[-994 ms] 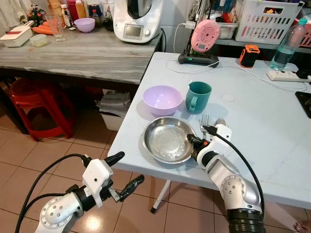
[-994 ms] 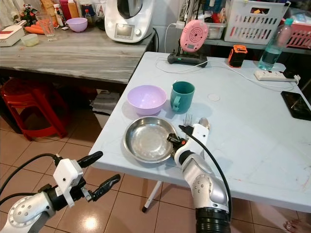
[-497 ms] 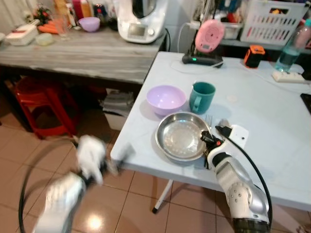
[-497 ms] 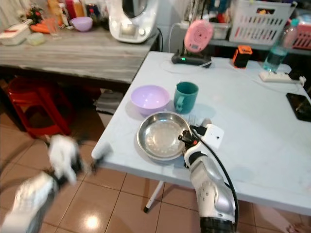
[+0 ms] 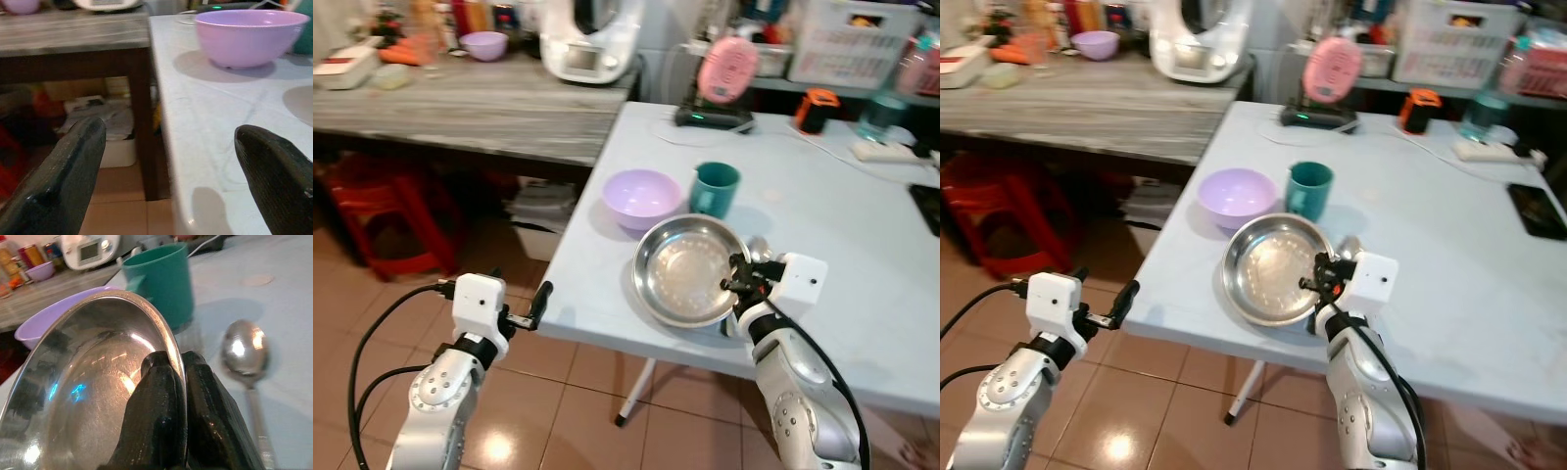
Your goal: Setting the table
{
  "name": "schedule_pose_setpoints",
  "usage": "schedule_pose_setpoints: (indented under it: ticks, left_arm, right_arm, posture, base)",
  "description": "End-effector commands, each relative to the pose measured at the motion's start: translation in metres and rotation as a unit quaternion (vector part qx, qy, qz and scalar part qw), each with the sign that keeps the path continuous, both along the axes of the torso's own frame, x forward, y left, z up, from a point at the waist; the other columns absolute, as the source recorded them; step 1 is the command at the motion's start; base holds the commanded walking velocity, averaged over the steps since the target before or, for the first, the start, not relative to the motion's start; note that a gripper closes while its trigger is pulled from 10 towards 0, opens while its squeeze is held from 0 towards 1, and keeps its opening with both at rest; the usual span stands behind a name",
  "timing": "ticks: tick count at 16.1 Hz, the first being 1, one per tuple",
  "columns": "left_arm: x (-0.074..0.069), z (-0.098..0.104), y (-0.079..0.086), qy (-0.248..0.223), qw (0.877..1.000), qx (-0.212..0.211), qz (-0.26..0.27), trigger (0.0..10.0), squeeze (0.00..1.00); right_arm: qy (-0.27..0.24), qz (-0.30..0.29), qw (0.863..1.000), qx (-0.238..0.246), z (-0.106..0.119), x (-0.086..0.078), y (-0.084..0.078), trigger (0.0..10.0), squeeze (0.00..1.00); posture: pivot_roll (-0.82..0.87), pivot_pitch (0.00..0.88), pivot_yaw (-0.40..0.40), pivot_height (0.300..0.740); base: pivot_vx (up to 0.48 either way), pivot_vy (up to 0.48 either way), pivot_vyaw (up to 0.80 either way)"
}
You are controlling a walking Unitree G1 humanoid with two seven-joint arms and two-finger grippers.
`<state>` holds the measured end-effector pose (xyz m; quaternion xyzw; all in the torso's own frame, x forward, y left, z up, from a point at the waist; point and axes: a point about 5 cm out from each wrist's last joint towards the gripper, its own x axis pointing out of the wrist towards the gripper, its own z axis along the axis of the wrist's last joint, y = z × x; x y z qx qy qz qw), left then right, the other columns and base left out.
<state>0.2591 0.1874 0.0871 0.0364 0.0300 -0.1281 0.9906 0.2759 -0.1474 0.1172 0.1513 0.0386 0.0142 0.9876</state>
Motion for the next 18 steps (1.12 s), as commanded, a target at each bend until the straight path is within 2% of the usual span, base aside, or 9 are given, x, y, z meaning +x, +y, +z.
schedule_pose_setpoints:
  ticks: [1,3,12,16,18]
  left_arm:
    - [0.0019,0.0001,0.0014,-0.004,1.0,0.009,0.0,10.0,0.0]
    - [0.0024,-0.0003,0.0019,-0.006,1.0,0.012,-0.001,10.0,0.0]
    - [-0.0004,-0.004,-0.0022,-0.01,1.0,0.01,-0.002,10.0,0.0]
    - [0.0024,-0.0031,-0.0033,-0.015,1.0,0.011,-0.003,10.0,0.0]
    - [0.0028,-0.0028,-0.0055,-0.017,1.0,0.009,-0.007,10.0,0.0]
  right_arm:
    - [-0.033,0.008,0.999,-0.011,0.0126,0.0024,0.0013,10.0,0.0]
    - [-0.036,0.008,0.999,-0.012,0.0143,0.004,0.0009,10.0,0.0]
    - [-0.063,0.032,0.997,-0.014,0.0206,0.0037,0.0079,10.0,0.0]
    - [-0.068,0.028,0.997,-0.012,0.0225,0.0051,0.0058,10.0,0.0]
    - [-0.065,0.021,0.998,-0.01,0.0217,0.0049,0.0045,10.0,0.0]
  posture:
    - [0.02,0.0,-0.028,0.74]
    - [0.02,0.0,-0.029,0.74]
    - [0.03,0.002,-0.033,0.74]
    - [0.02,0.0,-0.031,0.74]
    - [0.02,0.0,-0.029,0.74]
  base:
    - [0.0,0.45,-0.8]
    - [0.0,0.469,-0.54]
    - [0.0,0.48,0.0]
    - [0.0,0.48,0.54]
    - [0.0,0.48,0.0]
